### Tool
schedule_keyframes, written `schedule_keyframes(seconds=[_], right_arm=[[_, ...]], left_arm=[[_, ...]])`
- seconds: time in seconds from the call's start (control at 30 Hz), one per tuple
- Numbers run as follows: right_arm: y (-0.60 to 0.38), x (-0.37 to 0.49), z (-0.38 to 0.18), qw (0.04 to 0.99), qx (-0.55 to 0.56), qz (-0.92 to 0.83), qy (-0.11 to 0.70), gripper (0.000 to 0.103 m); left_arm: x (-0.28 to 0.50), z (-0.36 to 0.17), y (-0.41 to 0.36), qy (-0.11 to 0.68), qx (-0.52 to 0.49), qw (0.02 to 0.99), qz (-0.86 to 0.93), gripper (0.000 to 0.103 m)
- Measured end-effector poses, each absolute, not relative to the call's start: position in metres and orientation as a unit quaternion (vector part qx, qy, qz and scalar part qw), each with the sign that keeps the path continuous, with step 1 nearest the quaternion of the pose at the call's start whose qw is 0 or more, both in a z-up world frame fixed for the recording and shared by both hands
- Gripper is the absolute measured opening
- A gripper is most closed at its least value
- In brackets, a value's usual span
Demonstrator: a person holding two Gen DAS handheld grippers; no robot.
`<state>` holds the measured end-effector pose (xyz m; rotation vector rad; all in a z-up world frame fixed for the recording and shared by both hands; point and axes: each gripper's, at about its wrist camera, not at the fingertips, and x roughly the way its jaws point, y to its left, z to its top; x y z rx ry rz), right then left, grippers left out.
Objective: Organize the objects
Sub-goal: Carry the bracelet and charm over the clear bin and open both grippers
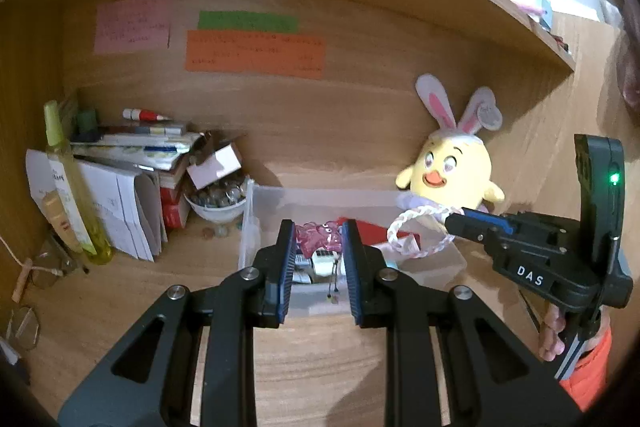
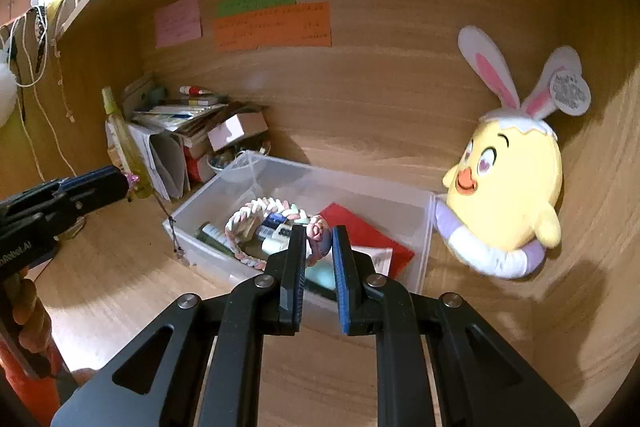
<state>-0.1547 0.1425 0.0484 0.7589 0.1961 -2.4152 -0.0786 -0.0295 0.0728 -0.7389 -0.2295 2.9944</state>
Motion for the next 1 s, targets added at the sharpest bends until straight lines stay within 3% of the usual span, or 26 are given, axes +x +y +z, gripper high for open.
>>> schedule_keyframes(seconds=[1.0], right_arm=[[0.110,-0.209,-0.004,0.288,0.350,-0.887,0.094,0.012]], left_arm=[[-0.163,0.011,-0.029,-0.099,-0.326,0.025,0.940,0.023]])
